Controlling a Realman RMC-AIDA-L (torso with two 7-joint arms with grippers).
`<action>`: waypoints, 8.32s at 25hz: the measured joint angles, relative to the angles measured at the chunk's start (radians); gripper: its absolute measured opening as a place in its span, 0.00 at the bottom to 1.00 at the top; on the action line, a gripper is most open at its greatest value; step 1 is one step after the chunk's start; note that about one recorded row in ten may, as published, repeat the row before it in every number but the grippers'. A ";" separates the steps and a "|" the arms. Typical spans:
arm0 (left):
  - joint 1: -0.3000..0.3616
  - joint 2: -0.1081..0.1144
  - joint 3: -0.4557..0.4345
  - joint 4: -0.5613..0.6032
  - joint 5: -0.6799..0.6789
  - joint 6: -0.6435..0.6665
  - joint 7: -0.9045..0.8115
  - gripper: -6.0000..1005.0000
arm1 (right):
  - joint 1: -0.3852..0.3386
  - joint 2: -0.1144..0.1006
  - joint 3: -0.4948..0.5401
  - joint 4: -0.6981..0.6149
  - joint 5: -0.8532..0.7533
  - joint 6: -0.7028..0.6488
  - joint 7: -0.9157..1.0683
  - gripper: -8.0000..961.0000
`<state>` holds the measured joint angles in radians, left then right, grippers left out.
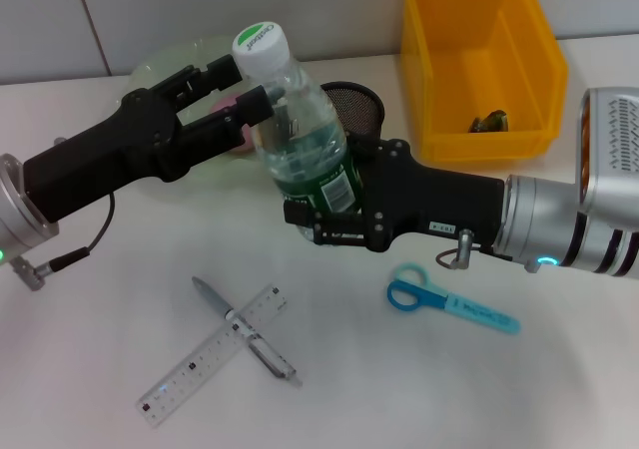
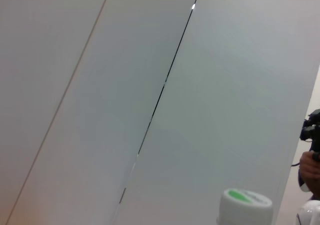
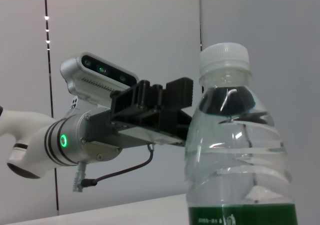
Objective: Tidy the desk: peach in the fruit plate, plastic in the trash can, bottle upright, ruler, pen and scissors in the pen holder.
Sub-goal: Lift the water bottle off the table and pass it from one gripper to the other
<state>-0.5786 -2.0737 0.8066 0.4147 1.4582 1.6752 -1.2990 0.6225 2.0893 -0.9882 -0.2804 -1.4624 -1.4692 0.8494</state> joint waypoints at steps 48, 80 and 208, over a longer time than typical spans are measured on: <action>-0.021 0.001 0.000 -0.077 -0.024 0.036 0.109 0.69 | 0.022 0.001 -0.012 0.064 -0.002 -0.011 0.000 0.80; -0.025 0.000 0.002 -0.077 -0.021 0.037 0.109 0.60 | 0.021 0.001 -0.012 0.064 -0.007 -0.012 0.006 0.80; -0.029 0.007 0.017 -0.037 -0.032 0.029 0.121 0.45 | 0.021 -0.003 -0.193 0.013 -0.040 0.207 0.102 0.79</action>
<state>-0.6071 -2.0662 0.8232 0.3779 1.4260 1.7039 -1.1781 0.6434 2.0860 -1.1813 -0.2674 -1.5019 -1.2622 0.9517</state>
